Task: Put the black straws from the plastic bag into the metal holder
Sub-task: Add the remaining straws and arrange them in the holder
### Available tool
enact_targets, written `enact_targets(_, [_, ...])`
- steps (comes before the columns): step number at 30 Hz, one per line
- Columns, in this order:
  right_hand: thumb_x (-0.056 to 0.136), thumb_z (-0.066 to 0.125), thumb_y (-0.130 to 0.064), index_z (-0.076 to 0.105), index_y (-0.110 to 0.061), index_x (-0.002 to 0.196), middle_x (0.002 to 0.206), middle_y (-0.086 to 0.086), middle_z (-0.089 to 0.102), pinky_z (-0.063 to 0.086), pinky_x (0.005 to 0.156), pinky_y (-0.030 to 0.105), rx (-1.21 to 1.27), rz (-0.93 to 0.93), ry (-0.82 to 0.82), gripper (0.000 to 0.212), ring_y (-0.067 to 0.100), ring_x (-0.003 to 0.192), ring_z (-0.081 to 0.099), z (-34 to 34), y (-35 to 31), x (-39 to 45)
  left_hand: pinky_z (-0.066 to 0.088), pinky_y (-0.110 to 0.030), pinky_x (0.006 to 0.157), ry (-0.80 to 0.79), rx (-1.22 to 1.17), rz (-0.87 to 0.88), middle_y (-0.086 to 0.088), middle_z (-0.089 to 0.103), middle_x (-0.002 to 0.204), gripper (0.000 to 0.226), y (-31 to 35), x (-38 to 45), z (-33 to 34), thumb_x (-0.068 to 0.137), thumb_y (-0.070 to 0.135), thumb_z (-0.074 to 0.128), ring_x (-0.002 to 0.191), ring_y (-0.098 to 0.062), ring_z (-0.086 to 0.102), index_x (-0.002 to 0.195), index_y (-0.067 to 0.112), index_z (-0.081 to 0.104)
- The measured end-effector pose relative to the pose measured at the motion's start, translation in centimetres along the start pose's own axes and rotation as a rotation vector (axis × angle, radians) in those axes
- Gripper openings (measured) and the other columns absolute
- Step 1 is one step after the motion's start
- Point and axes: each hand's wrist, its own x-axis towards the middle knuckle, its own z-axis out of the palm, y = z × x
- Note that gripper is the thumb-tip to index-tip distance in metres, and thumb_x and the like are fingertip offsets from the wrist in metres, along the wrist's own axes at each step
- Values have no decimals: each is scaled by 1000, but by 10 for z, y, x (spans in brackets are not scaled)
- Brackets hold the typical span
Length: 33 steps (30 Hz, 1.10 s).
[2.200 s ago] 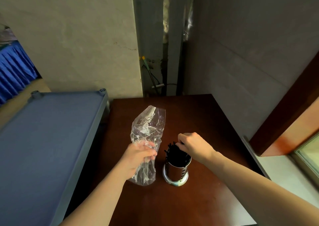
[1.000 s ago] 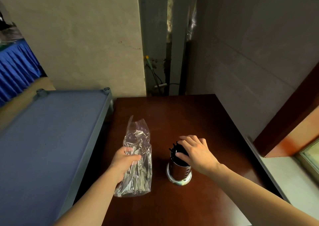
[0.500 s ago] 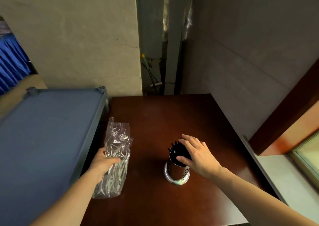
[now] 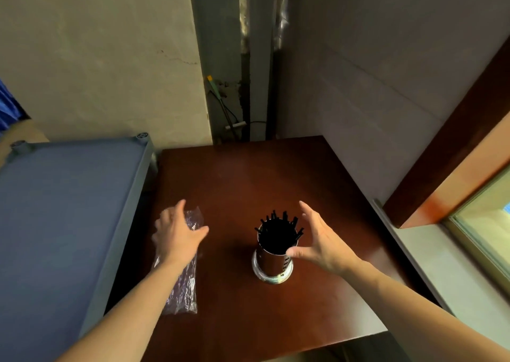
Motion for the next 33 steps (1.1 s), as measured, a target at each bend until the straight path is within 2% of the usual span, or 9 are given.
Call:
enact_targets(4, [56, 77, -80, -15, -51, 152, 164, -2, 24, 39, 107, 26, 27, 62, -51, 136, 15, 138, 45, 3, 14, -10, 53, -32, 90, -264, -186, 262, 7, 31, 149, 93, 40, -25, 25, 80, 26, 79, 105, -18, 60, 156, 31, 25])
enact_targets(7, [55, 79, -79, -17, -53, 150, 162, 2, 27, 48, 98, 28, 30, 81, -75, 138, 19, 123, 57, 7, 17, -13, 49, -35, 97, -539, -139, 321, 21, 18, 158, 114, 61, -36, 42, 70, 39, 81, 130, -25, 51, 157, 43, 7])
enact_targets(10, [57, 83, -70, -15, -41, 155, 165, 8, 20, 32, 117, 38, 22, 64, -96, 142, 27, 149, 30, 11, 18, -9, 39, -42, 107, -645, -47, 307, 16, 4, 168, 126, 75, -44, 55, 65, 44, 83, 150, -26, 28, 155, 48, -5])
enact_targets(16, [65, 88, -53, -11, -30, 159, 167, 3, 15, 24, 113, 27, 52, 51, -94, 139, 23, 151, 22, 17, 10, 8, 37, -49, 114, -640, 6, 297, 3, 7, 170, 133, 99, -47, 66, 67, 36, 88, 152, -30, 25, 157, 41, -10])
enact_targets(20, [68, 90, -44, -9, -25, 160, 164, 6, 21, 30, 117, 35, 49, 30, -128, 136, 28, 148, 28, 13, 4, 22, 33, -44, 115, -618, -71, 315, 4, 15, 168, 129, 107, -42, 67, 68, 29, 87, 153, -22, 22, 160, 35, -4])
enact_targets(22, [69, 91, -37, -6, -22, 160, 162, 9, 26, 30, 119, 37, 52, 18, -142, 134, 28, 148, 29, 10, 2, 30, 34, -41, 117, -602, -107, 317, 5, 23, 166, 120, 109, -40, 67, 73, 24, 84, 151, -21, 27, 161, 32, 3])
enact_targets(25, [71, 90, -26, 0, -20, 161, 160, 10, 32, 28, 115, 28, 29, -2, -151, 127, 27, 146, 32, 7, 2, 40, 45, -43, 111, -573, -153, 319, 5, 36, 158, 104, 113, -38, 66, 77, 16, 79, 139, -21, 44, 160, 27, 17])
enact_targets(29, [75, 86, -19, 22, -16, 158, 152, 9, 45, 31, 107, 23, -5, -48, -150, 105, 25, 140, 41, 3, -1, 50, 47, -36, 108, -540, -195, 302, 3, 49, 148, 88, 118, -35, 67, 80, 9, 76, 133, -19, 50, 156, 20, 34])
enact_targets(33, [76, 85, -19, 51, -16, 139, 126, 0, 64, 43, 93, 21, 22, -96, -119, 72, 16, 114, 58, 0, -2, 56, 53, -31, 95, -500, -253, 259, 1, 68, 124, 66, 120, -30, 67, 79, 5, 73, 115, -18, 64, 141, 20, 56])
